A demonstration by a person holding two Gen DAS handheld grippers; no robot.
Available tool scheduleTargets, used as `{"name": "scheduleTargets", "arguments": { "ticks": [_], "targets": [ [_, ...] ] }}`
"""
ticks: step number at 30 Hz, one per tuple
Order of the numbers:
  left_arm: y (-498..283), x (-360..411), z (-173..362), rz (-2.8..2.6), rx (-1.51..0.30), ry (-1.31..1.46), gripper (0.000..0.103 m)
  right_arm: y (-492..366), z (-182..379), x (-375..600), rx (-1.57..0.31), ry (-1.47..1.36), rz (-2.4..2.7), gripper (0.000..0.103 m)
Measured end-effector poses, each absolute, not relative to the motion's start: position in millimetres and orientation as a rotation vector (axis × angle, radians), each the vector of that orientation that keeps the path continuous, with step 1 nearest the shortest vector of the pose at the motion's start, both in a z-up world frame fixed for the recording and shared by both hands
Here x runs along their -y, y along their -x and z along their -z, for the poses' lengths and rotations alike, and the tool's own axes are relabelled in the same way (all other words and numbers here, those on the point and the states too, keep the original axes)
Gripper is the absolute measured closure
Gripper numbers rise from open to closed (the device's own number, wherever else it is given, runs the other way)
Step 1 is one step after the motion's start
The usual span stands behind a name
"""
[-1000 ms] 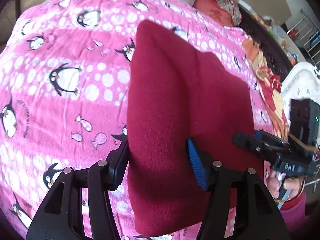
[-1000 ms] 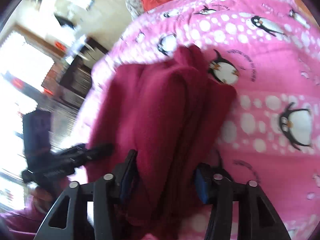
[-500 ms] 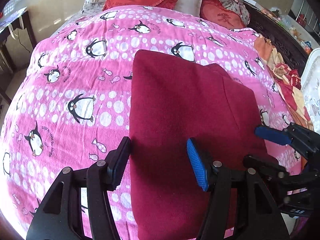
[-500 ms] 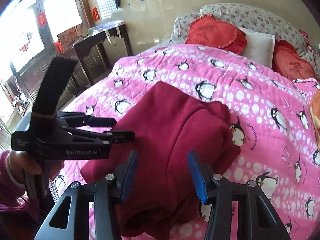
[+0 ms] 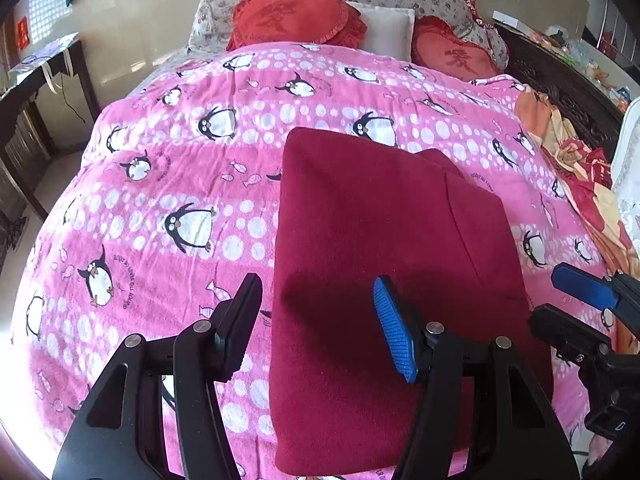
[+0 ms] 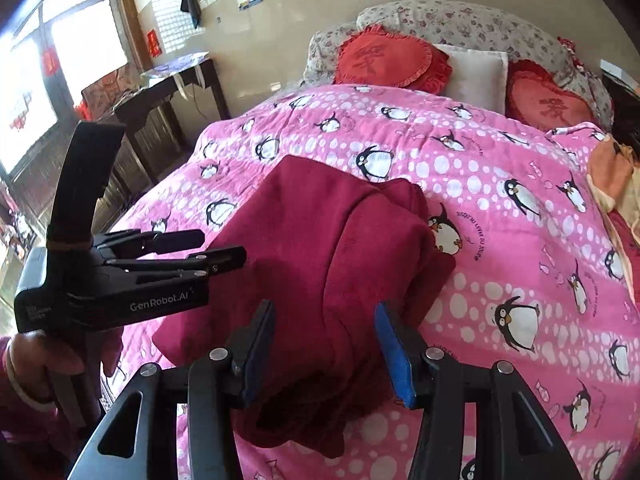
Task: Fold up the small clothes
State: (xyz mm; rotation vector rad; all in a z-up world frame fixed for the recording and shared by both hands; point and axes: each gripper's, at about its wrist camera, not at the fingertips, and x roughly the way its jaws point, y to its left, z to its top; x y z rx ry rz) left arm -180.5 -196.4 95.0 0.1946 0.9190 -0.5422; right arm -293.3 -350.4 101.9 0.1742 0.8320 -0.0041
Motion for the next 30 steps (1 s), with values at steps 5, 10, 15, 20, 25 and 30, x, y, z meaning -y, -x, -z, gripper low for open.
{"name": "scheduleTargets", "arguments": {
  "ticks": [5, 10, 15, 20, 25, 30],
  "targets": [
    [193, 187, -113, 0.524, -0.854, -0.176, 0.045, 303, -114, 350, -0.807, -0.248, 0.095, 0.052],
    [204, 176, -131, 0.501, -0.797, -0.179, 0.045, 307, -123, 343, -0.777, -0.288, 0.156, 0.043],
    [207, 163, -140, 0.489, -0.787, -0.158, 0.045, 306, -130, 333, -0.758, -0.286, 0.176, 0.036],
    [213, 156, -145, 0.48, -0.76, -0.166, 0.045, 303, -132, 328, -0.76, -0.275, 0.172, 0.036],
    [215, 153, -148, 0.475, -0.738, -0.178, 0.045, 301, -133, 327, -0.766, -0.273, 0.175, 0.036],
    [216, 151, -150, 0.49, -0.732, -0.167, 0.045, 299, -134, 325, -0.772, -0.271, 0.174, 0.036]
  ]
}}
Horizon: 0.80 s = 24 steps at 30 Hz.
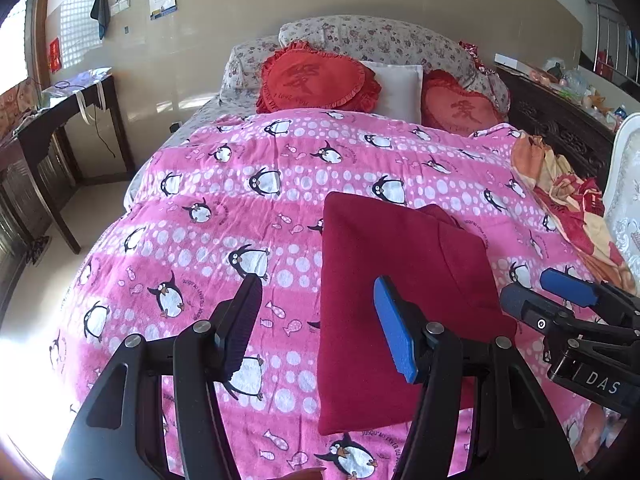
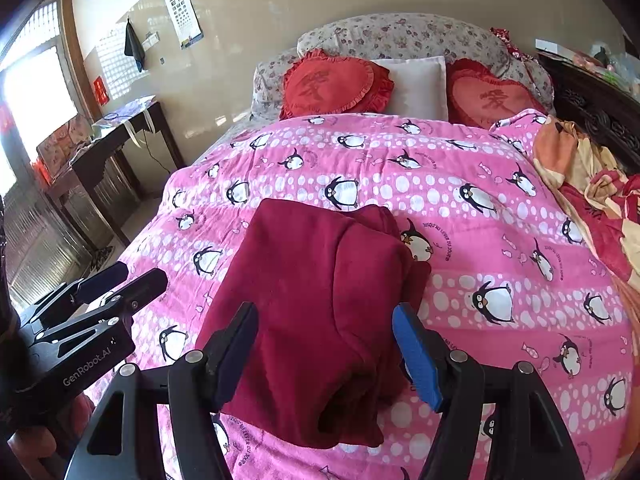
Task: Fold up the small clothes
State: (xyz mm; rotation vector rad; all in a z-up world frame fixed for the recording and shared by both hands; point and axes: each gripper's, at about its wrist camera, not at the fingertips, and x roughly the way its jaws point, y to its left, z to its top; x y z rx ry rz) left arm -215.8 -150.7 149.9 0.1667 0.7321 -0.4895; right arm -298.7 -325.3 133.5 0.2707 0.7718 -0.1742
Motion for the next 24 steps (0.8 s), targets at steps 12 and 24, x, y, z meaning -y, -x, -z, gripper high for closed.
{"name": "scheduleTargets", "arguments": {
  "ticks": [12, 24],
  "targets": [
    [215, 153, -146, 0.486, -0.732, -0.187, 0.045, 295, -128, 323, -0.788, -0.283, 0.16, 0.036],
    [215, 155, -140, 0.491, -0.747, -0.198, 0.045, 293, -123, 322, -0.802, -0.287, 0.153, 0.036]
  ]
}}
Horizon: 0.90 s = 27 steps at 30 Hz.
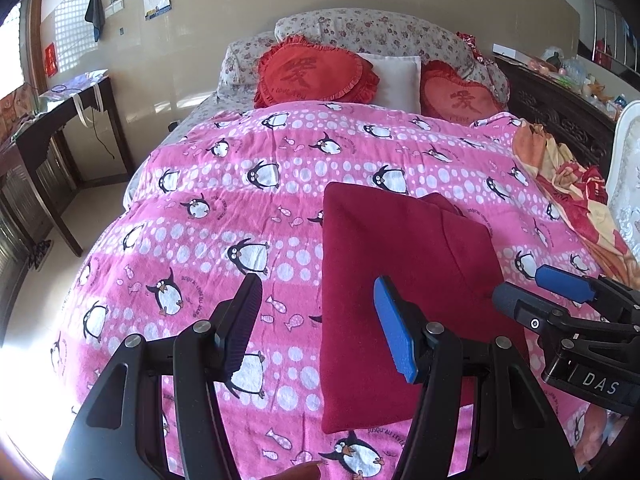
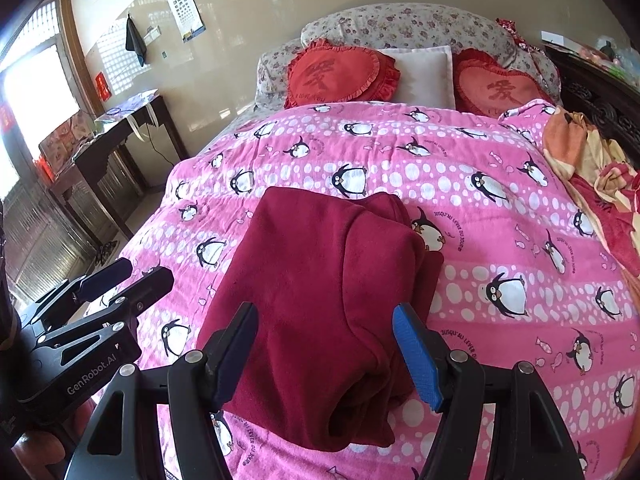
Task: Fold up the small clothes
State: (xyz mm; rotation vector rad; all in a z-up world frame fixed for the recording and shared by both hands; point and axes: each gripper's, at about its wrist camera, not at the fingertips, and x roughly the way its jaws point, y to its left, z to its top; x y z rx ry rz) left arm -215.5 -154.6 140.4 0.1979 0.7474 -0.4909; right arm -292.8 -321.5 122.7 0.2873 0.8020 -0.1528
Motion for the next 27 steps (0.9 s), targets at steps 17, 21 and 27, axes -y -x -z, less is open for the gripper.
{"name": "scheduleTargets", "arguments": {
  "ticks": [17, 21, 27],
  "targets": [
    [214, 156, -134, 0.496, -0.771, -0.196, 0.045, 291, -118, 320, -0.818, -0.292, 0.147, 0.036],
    [214, 156, -133, 0.5, -0.775, -0.197, 0.045, 291, -116, 319, -0.823, -0.294, 0.147, 0.036],
    [211, 156, -128, 0.5, -0.791, -0.188, 0.045, 289, -114, 319, -0.83, -0.297, 0.139, 0.036]
  ]
}}
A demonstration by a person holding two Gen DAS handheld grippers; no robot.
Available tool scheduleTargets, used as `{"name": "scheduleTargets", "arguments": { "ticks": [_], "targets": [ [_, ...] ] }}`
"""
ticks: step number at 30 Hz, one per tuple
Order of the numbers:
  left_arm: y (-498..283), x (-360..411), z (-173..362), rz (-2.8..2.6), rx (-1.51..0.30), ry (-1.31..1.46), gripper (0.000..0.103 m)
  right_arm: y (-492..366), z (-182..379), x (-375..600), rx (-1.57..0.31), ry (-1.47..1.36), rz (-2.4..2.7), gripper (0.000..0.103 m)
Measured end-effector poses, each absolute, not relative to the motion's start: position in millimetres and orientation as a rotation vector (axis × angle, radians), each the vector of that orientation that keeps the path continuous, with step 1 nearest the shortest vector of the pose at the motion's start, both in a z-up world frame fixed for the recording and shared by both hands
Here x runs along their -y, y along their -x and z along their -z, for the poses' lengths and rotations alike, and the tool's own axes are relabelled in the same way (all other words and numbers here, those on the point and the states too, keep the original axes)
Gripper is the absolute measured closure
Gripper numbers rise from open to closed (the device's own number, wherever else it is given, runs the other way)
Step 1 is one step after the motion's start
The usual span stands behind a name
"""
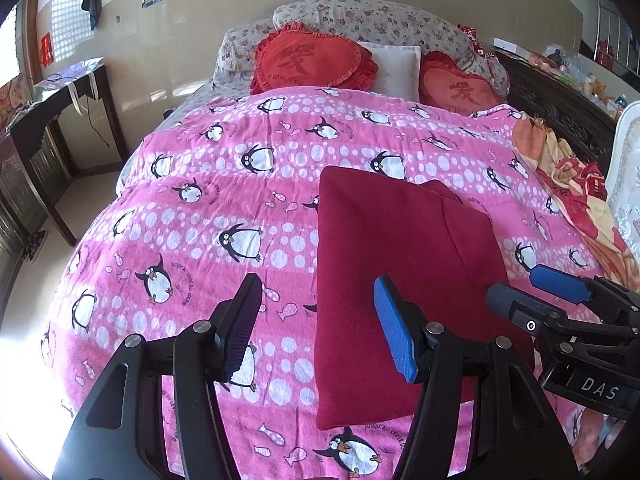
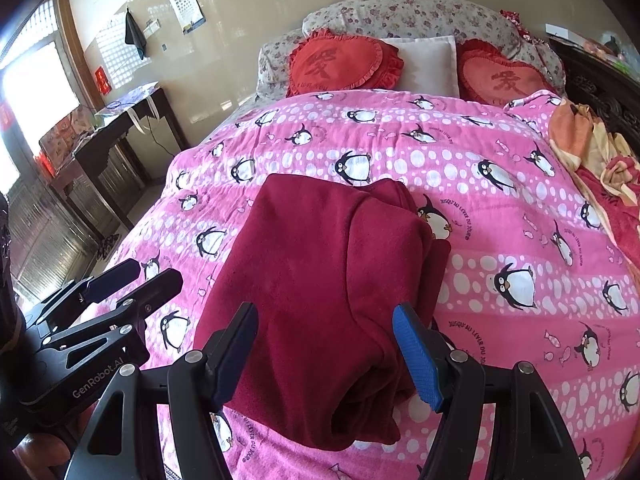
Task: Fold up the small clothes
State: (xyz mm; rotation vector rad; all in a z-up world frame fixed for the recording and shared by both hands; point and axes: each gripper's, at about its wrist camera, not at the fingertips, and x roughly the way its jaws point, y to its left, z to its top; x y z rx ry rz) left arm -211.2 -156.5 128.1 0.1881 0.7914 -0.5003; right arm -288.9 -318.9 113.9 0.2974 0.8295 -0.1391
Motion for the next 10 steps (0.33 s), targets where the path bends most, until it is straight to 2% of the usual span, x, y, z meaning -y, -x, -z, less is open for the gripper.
{"name": "scheduleTargets", "arguments": {
  "ticks": [10],
  "targets": [
    [196, 145, -121, 0.481, -0.813, -0.159, 0.045, 286, -108, 325, -0.838, -0.302, 0.137, 0.036]
  ]
}}
